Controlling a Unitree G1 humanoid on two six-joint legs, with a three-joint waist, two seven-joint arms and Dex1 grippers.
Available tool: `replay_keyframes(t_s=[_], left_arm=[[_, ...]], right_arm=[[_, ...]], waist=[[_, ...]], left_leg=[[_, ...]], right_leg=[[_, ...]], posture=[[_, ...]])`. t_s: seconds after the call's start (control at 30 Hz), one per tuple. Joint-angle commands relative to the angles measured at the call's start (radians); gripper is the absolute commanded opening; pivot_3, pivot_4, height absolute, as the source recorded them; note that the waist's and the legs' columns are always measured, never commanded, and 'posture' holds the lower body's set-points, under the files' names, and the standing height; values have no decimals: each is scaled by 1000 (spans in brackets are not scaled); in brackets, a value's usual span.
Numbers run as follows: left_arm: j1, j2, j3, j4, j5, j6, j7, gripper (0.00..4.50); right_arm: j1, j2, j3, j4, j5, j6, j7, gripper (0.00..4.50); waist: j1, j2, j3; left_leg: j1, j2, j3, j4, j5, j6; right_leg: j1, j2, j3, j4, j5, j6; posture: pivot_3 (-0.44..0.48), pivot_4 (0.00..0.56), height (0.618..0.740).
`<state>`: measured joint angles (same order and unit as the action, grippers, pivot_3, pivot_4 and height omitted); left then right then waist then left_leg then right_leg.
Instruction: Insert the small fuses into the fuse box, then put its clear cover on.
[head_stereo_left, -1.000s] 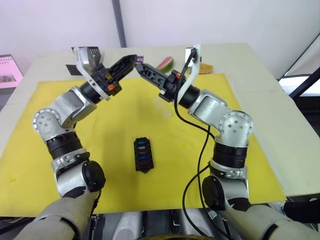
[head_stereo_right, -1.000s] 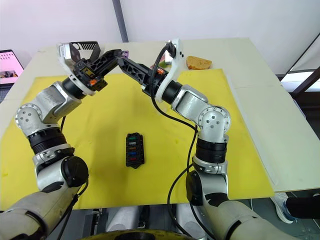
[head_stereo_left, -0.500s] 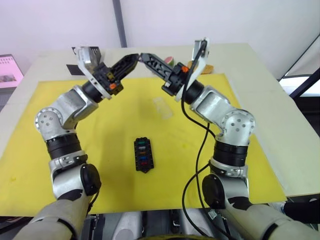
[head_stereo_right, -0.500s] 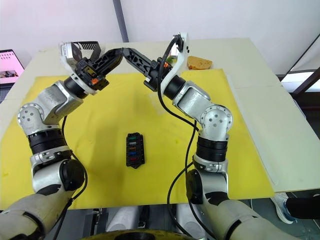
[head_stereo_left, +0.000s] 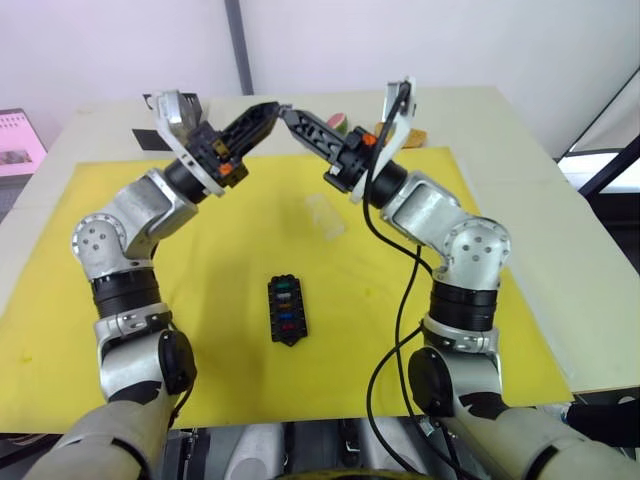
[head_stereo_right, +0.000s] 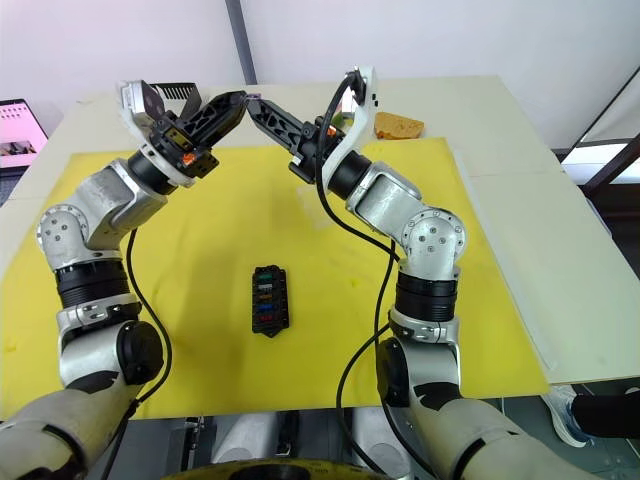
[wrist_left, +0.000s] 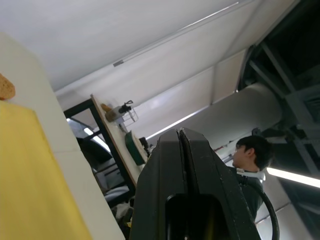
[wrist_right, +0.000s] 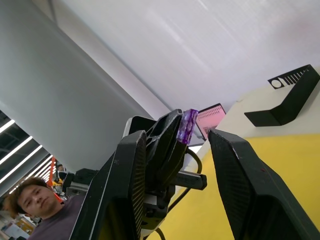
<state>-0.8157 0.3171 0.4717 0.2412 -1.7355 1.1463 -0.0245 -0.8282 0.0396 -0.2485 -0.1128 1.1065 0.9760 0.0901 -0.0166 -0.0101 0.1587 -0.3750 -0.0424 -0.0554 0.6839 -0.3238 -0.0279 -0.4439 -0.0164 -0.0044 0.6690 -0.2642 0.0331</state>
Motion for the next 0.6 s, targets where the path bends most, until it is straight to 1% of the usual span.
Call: replay_keyframes(t_s=[0.03,0.6], left_arm=[[-2,20,-12,-34,-32,-16,-10,0],[13,31,-43,-52,-66,-61,-5,0]], right_arm=[[-23,11,-2,-23,31,-33,-11,2078],[-25,2,19,-22,57,-38,-26,2078]], waist=[[0,0,0],[-1,0,0]], left_leg=[[0,0,0,0,0,0],[0,0,0,0,0,0]], right_leg=[[0,0,0,0,0,0],[0,0,0,0,0,0]], posture=[[0,150,740],[0,150,740]])
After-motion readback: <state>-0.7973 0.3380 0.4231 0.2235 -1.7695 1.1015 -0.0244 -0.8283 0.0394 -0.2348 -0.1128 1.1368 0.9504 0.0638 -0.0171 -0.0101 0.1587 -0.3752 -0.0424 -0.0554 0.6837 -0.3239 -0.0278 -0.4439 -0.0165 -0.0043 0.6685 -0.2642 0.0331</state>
